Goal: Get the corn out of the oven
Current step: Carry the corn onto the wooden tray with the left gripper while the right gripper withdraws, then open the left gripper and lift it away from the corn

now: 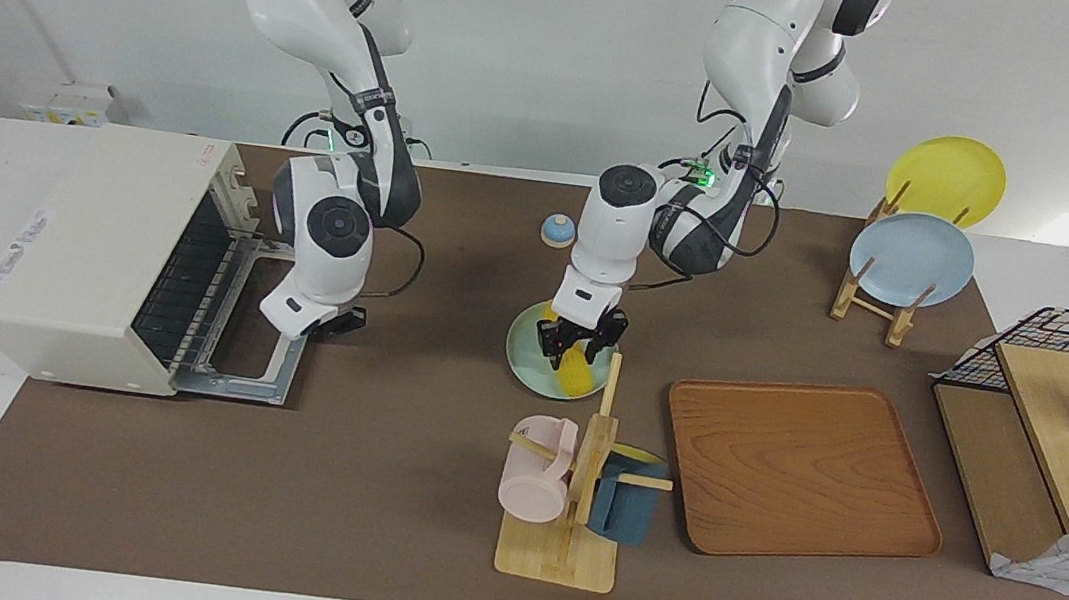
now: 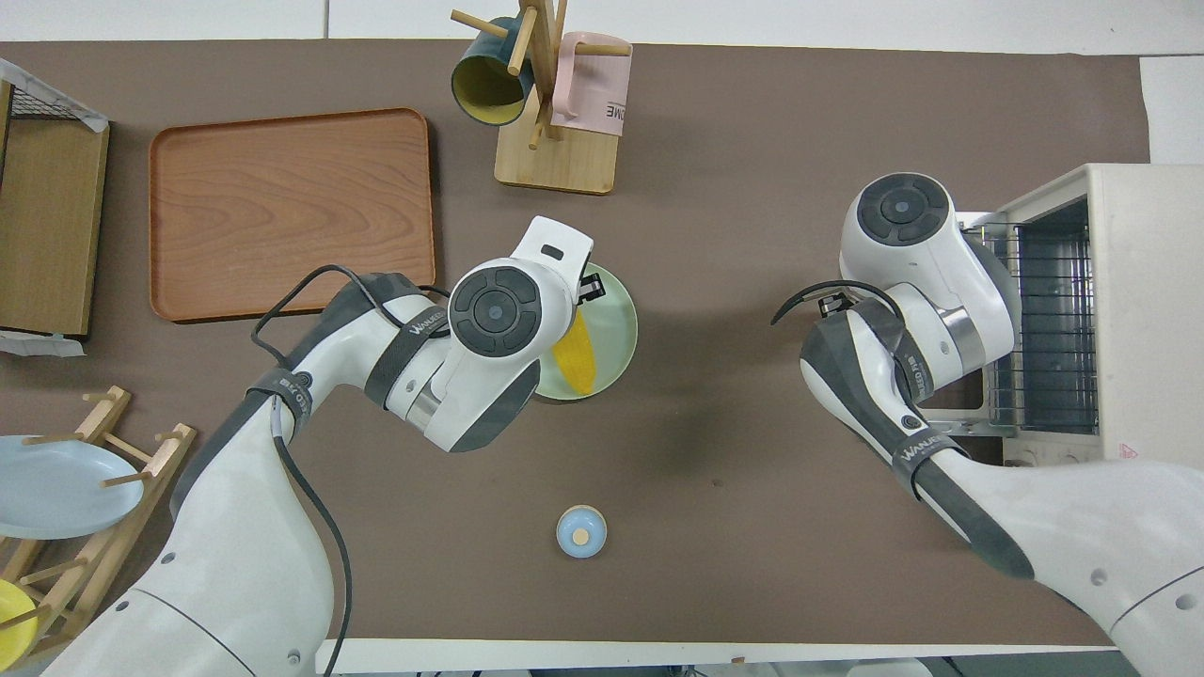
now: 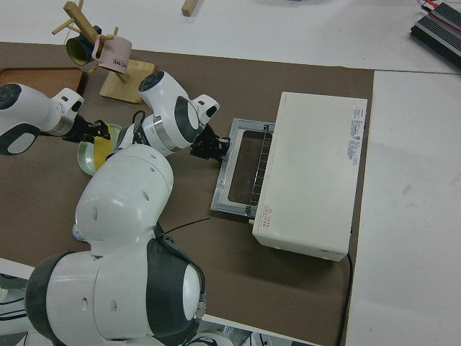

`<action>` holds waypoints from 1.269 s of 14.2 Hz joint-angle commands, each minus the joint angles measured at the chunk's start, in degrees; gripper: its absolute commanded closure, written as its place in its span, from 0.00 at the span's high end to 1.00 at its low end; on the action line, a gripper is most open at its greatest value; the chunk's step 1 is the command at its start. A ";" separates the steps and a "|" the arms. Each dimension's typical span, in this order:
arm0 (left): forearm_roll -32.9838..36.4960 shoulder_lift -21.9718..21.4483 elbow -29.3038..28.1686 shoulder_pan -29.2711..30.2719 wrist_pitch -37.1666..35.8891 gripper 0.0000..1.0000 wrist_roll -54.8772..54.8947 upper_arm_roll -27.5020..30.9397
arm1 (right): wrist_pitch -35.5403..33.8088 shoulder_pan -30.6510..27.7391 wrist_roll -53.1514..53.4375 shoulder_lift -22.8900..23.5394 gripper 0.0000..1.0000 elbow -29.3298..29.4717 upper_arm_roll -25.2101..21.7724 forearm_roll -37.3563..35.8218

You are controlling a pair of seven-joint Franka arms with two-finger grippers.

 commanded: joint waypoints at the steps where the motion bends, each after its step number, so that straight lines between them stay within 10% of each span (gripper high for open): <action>1: 1.74 -1.01 5.33 0.24 -6.97 0.00 -0.79 2.54 | -6.71 -0.11 -1.53 -0.26 0.01 3.36 0.54 -5.95; 7: 1.65 -6.03 4.39 14.18 -15.36 0.00 24.71 2.81 | -15.09 -4.83 -18.64 -5.26 0.01 9.79 0.54 -6.23; 12: -2.83 8.18 17.10 27.57 -9.91 0.05 45.44 2.90 | -18.42 -10.20 -26.05 -10.45 0.02 9.97 0.45 -0.97; 14: -2.83 7.86 16.17 28.46 -9.73 0.98 47.28 3.07 | -19.74 -11.27 -27.20 -11.86 0.05 10.14 0.45 1.06; 15: -2.74 7.60 15.99 28.20 -10.08 1.00 46.86 3.60 | -20.79 -11.18 -27.20 -12.73 0.15 10.84 0.45 2.37; 16: -2.31 6.55 16.33 28.11 -11.30 1.00 47.20 4.82 | -22.63 -11.18 -27.20 -13.35 0.46 12.07 0.36 3.69; 17: -1.95 3.84 17.03 28.63 -15.40 1.00 47.64 5.27 | -24.91 -11.35 -27.29 -13.79 0.97 13.73 0.36 5.62; 18: -1.86 0.25 17.82 28.89 -20.84 1.00 48.77 5.27 | -26.67 -12.57 -27.20 -14.93 1.00 16.01 0.19 10.34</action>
